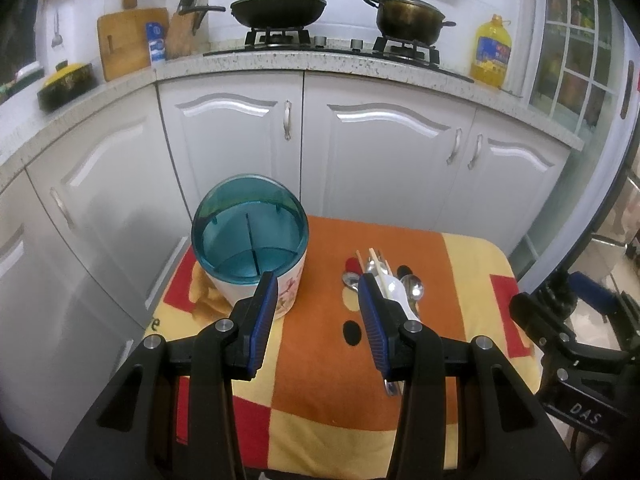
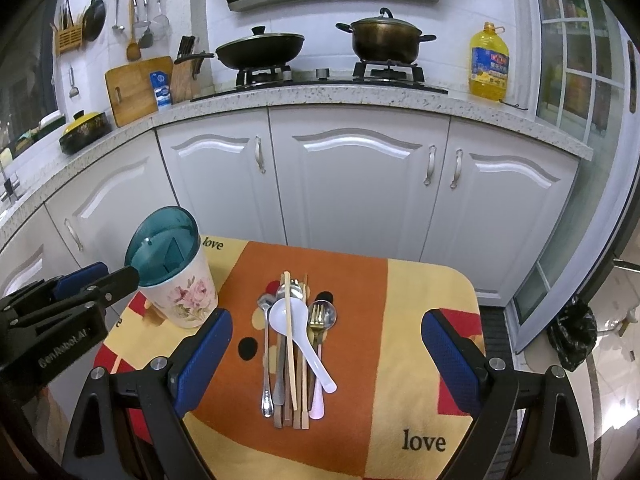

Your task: Organize utensils

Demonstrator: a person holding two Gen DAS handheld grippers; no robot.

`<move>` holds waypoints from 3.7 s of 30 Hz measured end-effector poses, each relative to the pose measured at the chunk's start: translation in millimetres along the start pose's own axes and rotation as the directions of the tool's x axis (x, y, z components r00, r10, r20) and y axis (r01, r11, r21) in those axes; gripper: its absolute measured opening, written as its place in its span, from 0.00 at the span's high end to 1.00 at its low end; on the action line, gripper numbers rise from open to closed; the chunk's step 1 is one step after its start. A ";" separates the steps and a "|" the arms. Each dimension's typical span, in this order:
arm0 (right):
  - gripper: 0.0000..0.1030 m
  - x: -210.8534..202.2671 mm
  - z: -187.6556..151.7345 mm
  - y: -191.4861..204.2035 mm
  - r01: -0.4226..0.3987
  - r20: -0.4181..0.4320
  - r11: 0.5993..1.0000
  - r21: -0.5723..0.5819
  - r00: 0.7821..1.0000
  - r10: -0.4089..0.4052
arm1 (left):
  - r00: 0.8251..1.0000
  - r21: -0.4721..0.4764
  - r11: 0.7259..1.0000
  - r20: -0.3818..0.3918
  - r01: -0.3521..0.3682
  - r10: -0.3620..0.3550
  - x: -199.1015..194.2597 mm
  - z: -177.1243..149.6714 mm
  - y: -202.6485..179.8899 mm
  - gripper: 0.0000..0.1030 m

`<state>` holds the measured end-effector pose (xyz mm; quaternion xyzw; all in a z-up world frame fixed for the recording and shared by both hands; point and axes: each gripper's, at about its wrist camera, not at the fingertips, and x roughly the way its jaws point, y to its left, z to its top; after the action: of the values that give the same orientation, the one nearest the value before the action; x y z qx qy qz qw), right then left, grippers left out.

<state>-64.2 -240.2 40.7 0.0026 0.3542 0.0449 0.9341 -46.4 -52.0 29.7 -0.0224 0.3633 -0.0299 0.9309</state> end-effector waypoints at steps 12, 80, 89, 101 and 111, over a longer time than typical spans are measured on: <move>0.45 60.1 -27.3 -10.1 -0.122 -0.135 0.993 0.002 0.983 0.121 | 0.997 -0.027 0.999 -0.075 0.024 -0.026 23.9 -10.8 7.6 0.60; 0.97 171.1 -49.5 -89.2 -0.353 -0.261 0.902 0.249 0.872 0.413 | 0.932 0.077 0.982 -0.336 0.175 -0.140 210.3 -19.0 -64.0 0.89; 0.97 172.1 -49.7 -77.8 -0.362 -0.272 0.902 0.236 0.866 0.419 | 0.910 0.025 0.969 -0.349 0.246 -0.222 192.6 -17.9 -60.2 0.96; 0.97 159.9 -49.0 -77.1 -0.364 -0.259 0.901 0.238 0.870 0.420 | 0.910 0.053 0.949 -0.307 0.309 -0.279 148.1 -12.1 -63.5 0.99; 0.97 121.7 -15.7 -67.7 -0.456 -0.130 0.857 0.241 0.860 0.494 | 0.933 0.069 0.946 -0.201 0.317 -0.298 99.2 14.2 -44.4 0.99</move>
<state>21.6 -297.6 -54.1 0.1806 0.4314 0.2389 0.8510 34.3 -103.1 -24.0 -0.0294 0.4395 -0.1955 0.8762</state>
